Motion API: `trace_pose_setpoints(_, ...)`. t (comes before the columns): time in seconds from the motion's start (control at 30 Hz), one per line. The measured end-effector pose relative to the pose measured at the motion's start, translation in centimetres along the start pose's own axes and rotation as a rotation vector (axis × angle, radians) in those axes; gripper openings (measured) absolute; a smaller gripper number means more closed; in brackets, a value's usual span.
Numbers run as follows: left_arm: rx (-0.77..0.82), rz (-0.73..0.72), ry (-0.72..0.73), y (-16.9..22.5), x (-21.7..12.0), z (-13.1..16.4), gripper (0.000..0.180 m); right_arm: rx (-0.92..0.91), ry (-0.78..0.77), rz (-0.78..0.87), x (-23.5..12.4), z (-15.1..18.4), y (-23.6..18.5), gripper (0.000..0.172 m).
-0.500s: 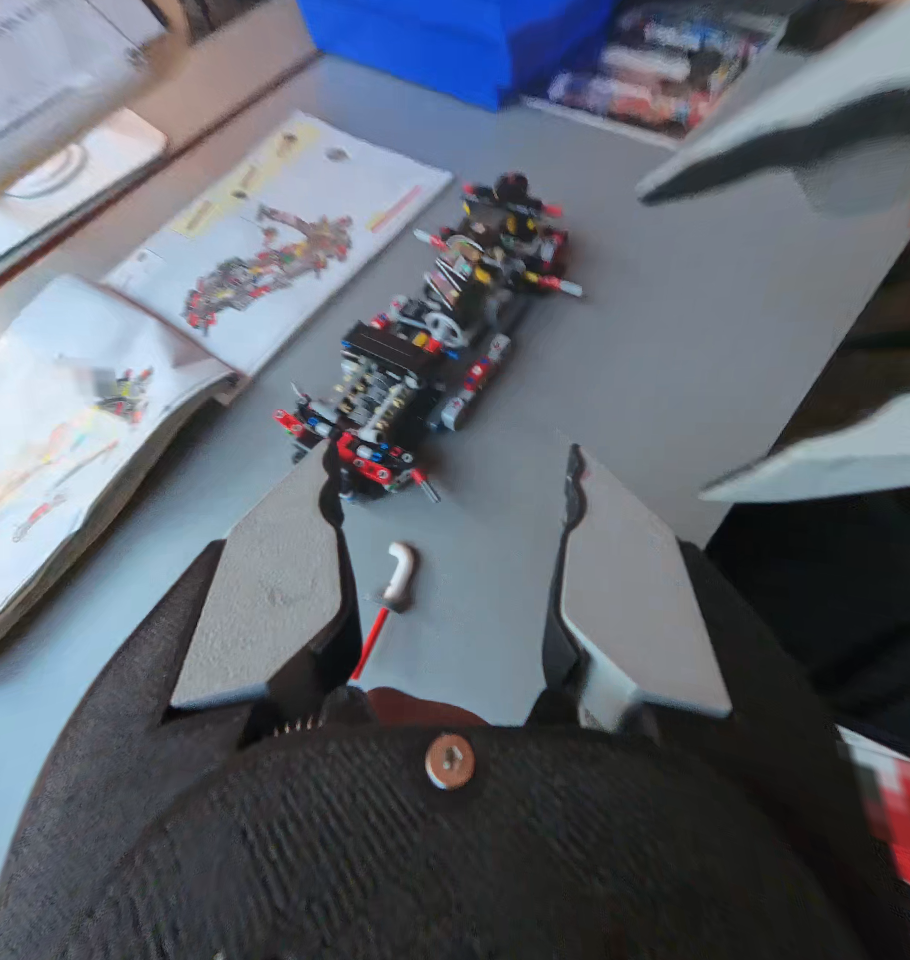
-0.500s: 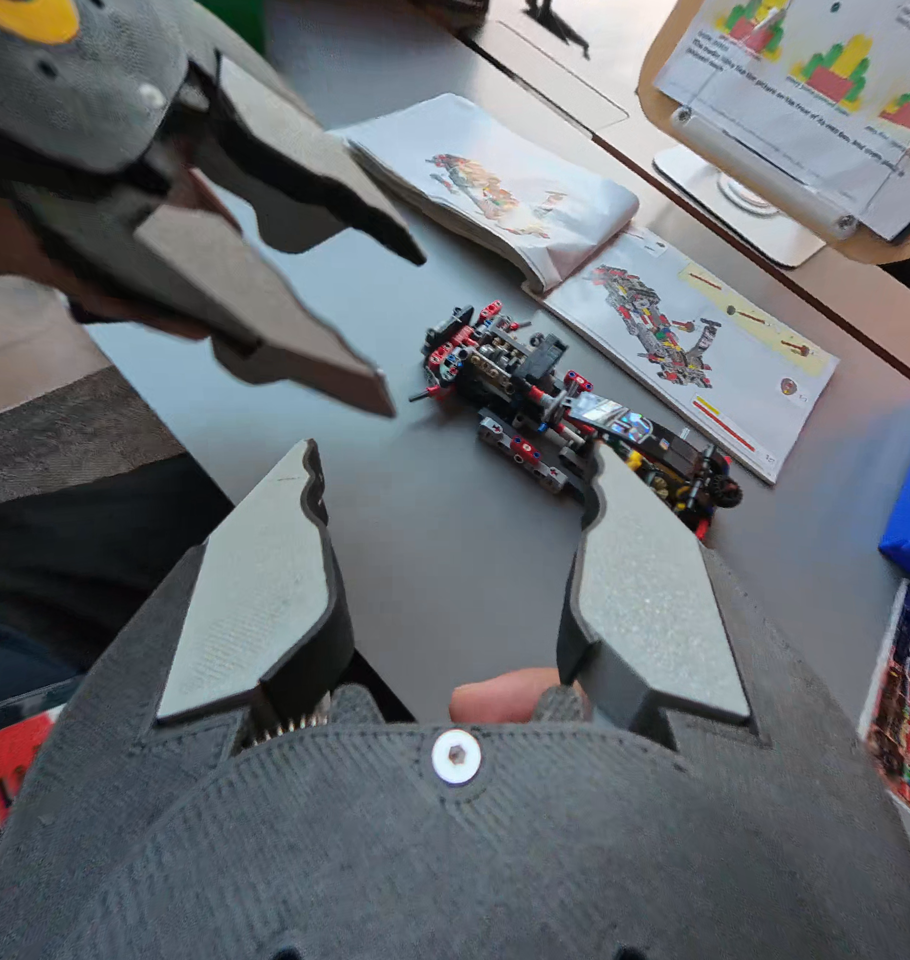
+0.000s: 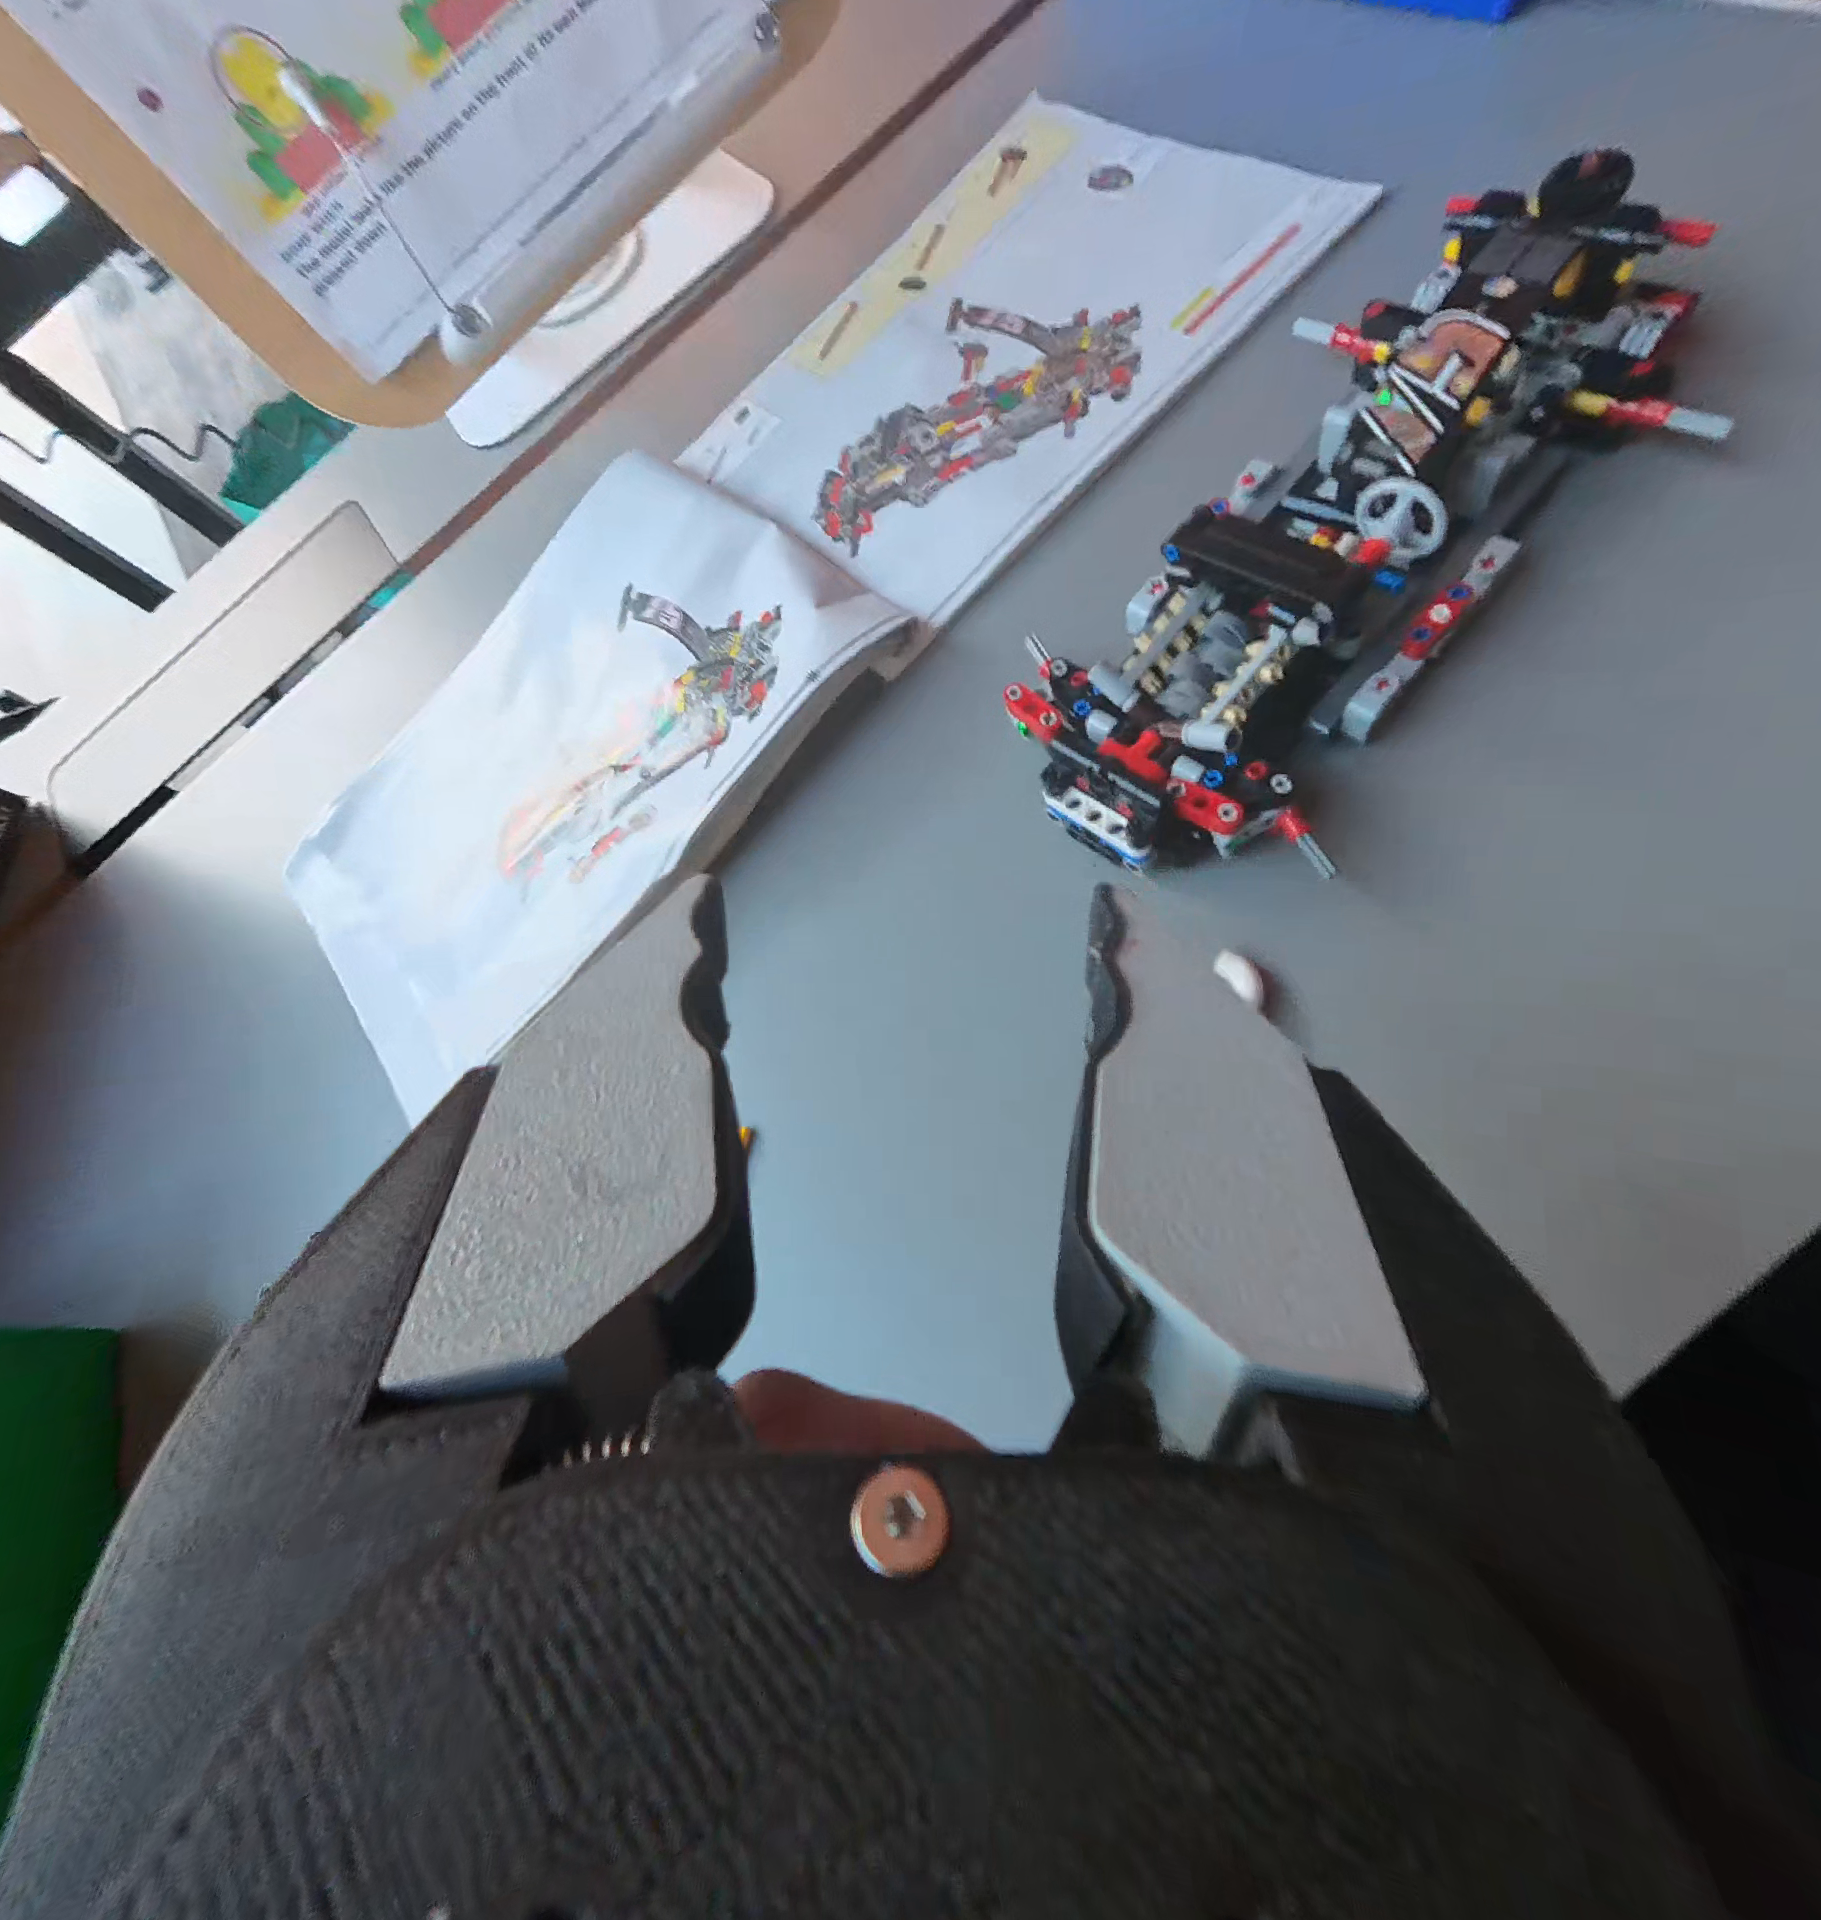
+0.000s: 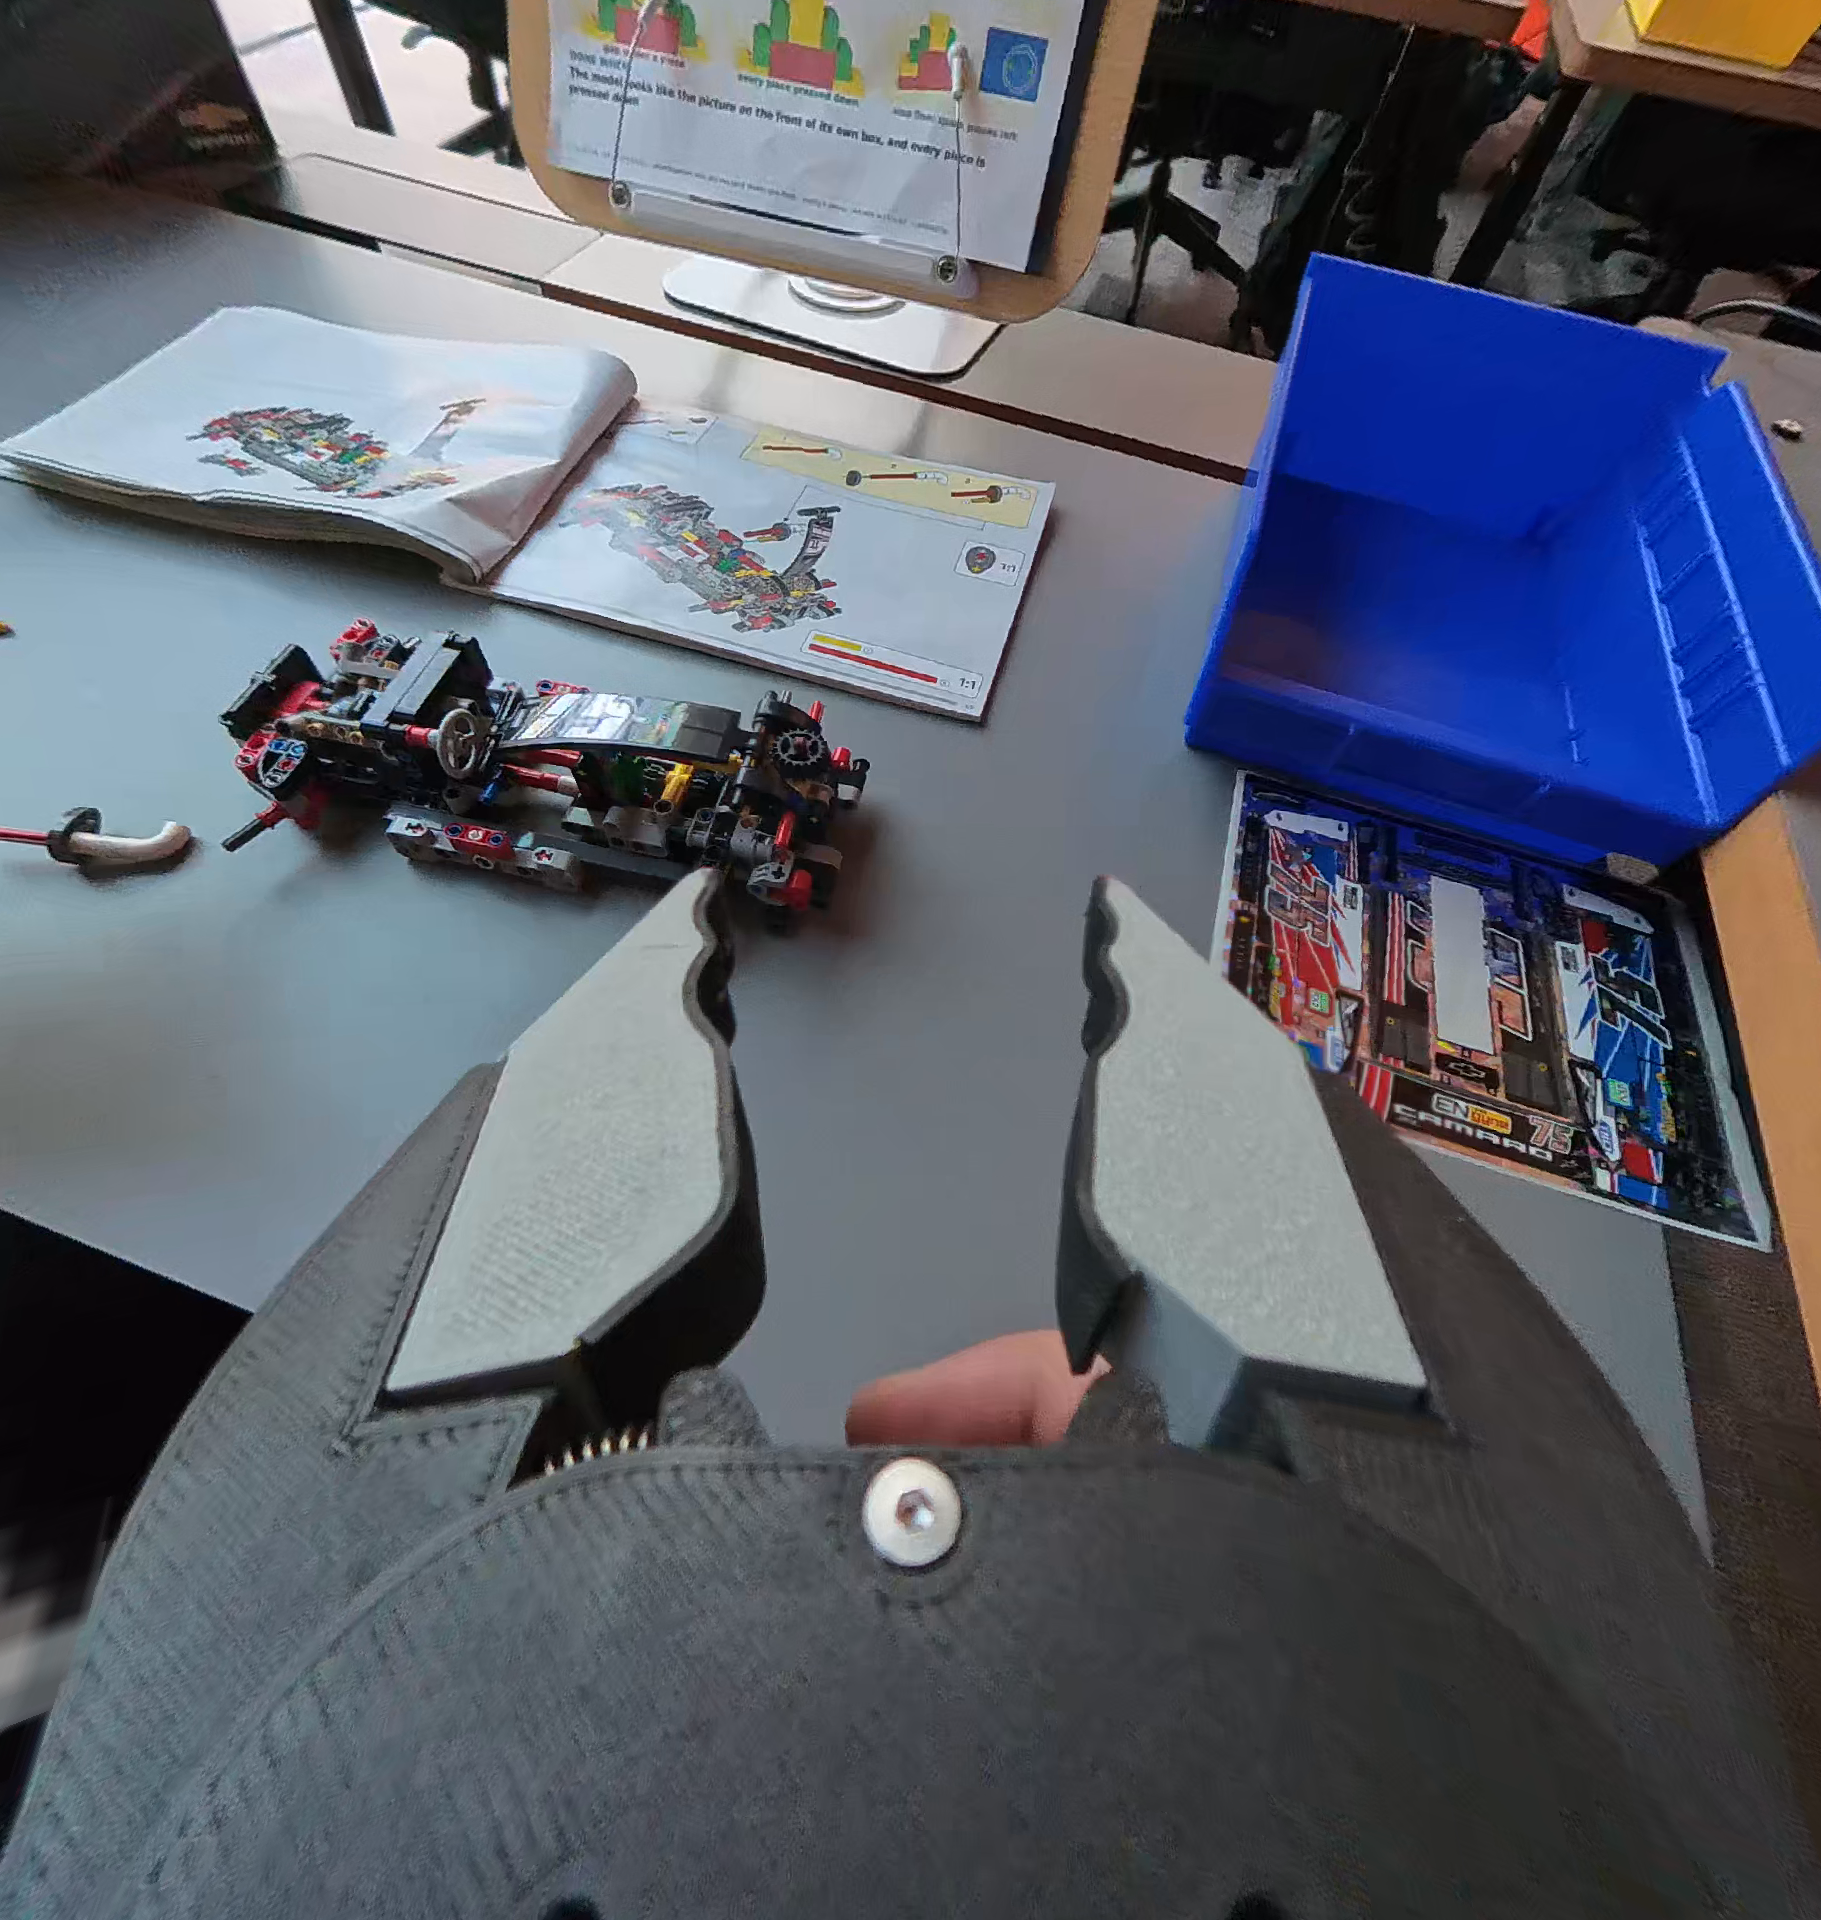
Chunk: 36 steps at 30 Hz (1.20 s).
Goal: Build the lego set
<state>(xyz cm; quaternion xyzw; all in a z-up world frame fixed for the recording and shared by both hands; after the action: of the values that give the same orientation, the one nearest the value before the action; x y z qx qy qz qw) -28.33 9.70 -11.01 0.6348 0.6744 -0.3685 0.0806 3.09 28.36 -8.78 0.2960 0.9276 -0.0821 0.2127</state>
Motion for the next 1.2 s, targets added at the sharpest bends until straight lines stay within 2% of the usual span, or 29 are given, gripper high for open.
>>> trace_pose_setpoints(0.13, 0.086, 0.073, -0.068, 1.2, 0.9, 1.6, 0.062, 0.074, 0.049, -0.144, 0.6, 0.6, 0.7, 0.045)
trace_pose_setpoints(0.2, 0.059, 0.108, -0.090, 1.3, 1.9, 2.5, 0.061, 0.106, 0.034, -0.174, 1.9, 1.6, 1.1, 0.045)
trace_pose_setpoints(0.27, 0.032, 0.184, -0.127, 1.8, 2.8, 3.8, 0.062, 0.083, 0.030, -0.177, 3.3, 2.7, 1.2, 0.047)
trace_pose_setpoints(0.33, 0.054, 0.199, -0.146, 1.8, 3.5, 4.8, 0.060, 0.048, 0.052, -0.171, 4.5, 3.5, 1.2, 0.049)
trace_pose_setpoints(0.6, -0.030, 0.099, 0.080, 0.8, 6.4, 4.2, 0.045, -0.041, 0.272, -0.186, 6.3, 3.6, -0.3, 0.046)
trace_pose_setpoints(0.77, 0.101, -0.001, 0.147, 0.7, 7.8, 4.2, 0.041, -0.101, 0.352, -0.206, 6.7, 3.2, -0.7, 0.042)
trace_pose_setpoints(0.9, 0.209, -0.101, 0.226, -0.2, 7.6, 3.9, 0.036, -0.013, 0.465, -0.253, 6.4, 2.2, 0.3, 0.039)
trace_pose_setpoints(1.07, 0.205, -0.229, 0.358, -1.2, 6.2, 3.0, 0.022, 0.066, 0.501, -0.296, 6.9, 1.5, 1.3, 0.039)
trace_pose_setpoints(1.2, 0.192, -0.267, 0.440, -1.5, 5.5, 2.5, 0.021, 0.080, 0.510, -0.301, 7.1, 1.3, 1.5, 0.038)
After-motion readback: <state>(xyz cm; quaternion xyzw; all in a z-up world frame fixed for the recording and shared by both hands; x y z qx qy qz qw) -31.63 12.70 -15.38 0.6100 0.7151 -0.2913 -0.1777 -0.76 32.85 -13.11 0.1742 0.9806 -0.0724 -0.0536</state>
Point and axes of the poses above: each gripper's, where its closed fingertips meet, x out along the fingers, z out of its underside, y = z × x across the jaws, the point moved 4 cm from there along -x, back along the fingers, and after that the axes turned 6 degrees about x, right-handed, at the moved point
